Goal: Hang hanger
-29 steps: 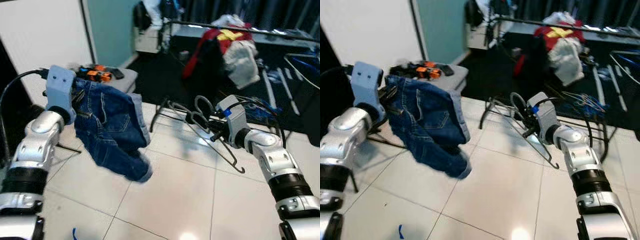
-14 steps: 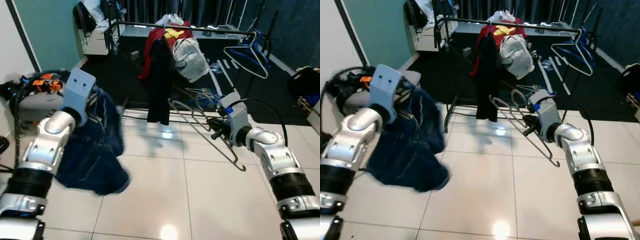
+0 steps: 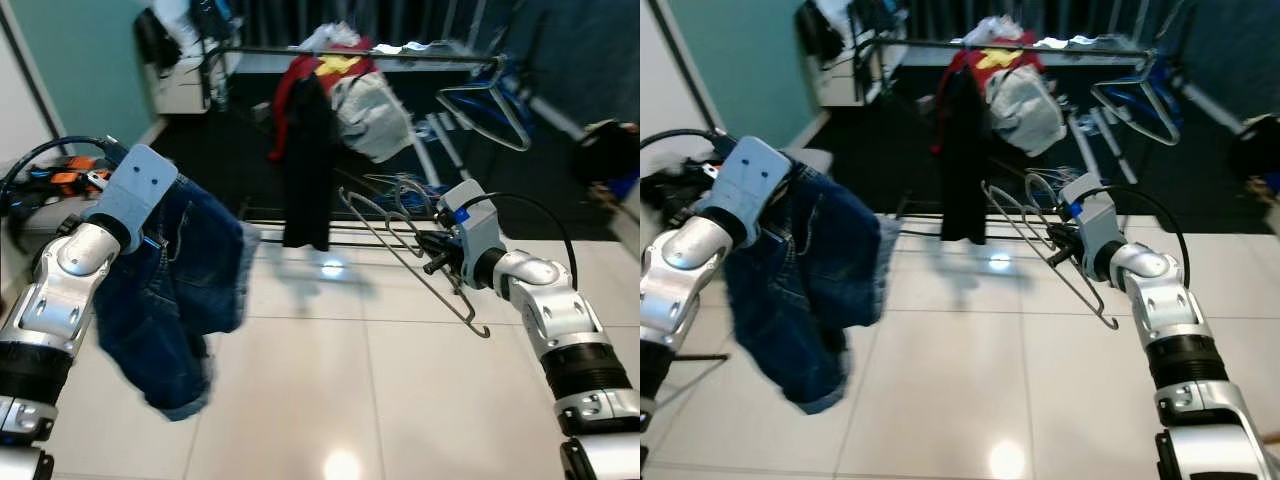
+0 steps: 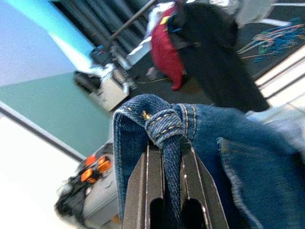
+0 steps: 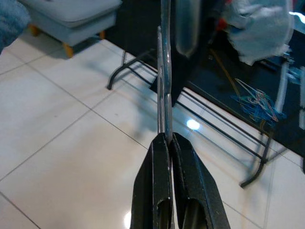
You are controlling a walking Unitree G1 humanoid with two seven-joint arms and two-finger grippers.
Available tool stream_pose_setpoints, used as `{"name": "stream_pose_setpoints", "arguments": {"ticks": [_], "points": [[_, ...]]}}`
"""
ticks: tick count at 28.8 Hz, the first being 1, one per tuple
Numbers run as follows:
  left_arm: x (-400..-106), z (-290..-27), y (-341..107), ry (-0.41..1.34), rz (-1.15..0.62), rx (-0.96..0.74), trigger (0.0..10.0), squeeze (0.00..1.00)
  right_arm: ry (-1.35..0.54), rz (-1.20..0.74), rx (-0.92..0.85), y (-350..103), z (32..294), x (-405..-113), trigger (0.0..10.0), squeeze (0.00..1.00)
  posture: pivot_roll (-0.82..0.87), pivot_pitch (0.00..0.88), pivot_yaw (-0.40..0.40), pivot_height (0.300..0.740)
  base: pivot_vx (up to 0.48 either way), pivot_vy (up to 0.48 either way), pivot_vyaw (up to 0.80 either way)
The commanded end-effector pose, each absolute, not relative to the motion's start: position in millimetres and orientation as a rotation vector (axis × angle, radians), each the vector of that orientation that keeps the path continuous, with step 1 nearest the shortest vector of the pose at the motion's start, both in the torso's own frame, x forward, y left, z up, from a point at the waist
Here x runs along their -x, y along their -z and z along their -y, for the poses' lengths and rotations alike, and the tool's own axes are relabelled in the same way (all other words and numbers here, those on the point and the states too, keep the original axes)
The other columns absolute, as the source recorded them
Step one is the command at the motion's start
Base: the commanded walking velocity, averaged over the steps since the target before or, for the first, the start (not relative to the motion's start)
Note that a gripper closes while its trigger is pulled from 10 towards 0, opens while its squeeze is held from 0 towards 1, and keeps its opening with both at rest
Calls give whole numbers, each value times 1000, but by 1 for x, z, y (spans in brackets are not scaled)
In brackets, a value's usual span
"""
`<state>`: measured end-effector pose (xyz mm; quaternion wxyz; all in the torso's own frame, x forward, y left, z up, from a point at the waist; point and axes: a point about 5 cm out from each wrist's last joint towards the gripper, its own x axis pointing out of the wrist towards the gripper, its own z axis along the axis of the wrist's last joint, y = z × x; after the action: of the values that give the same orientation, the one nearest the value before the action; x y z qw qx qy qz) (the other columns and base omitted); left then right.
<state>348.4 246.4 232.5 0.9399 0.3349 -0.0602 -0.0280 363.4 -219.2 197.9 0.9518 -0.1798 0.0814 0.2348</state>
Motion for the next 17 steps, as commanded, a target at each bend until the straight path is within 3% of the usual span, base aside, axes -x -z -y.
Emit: {"name": "stream_pose_setpoints", "arguments": {"ticks": [1,6,14,15,17], "points": [[-349,-245,-236,65,154,-639,10000,0,-479,-160,342,-198,218,-363,10000,0,-130,0,17,740,0,0,0],[-349,-240,-236,108,158,-578,10000,0,-486,-150,332,-198,216,-362,10000,0,-131,0,20,740,0,0,0],[-343,-238,-245,223,210,-690,10000,0,-531,-127,332,-202,213,-359,10000,0,-133,0,22,740,0,0,0],[-336,-242,-246,377,160,-781,10000,0,-558,-116,352,-207,219,-357,10000,0,-130,0,20,740,0,0,0],[-331,-242,-247,474,132,-794,10000,0,-563,-113,359,-210,223,-357,10000,0,-129,0,19,740,0,0,0]]}}
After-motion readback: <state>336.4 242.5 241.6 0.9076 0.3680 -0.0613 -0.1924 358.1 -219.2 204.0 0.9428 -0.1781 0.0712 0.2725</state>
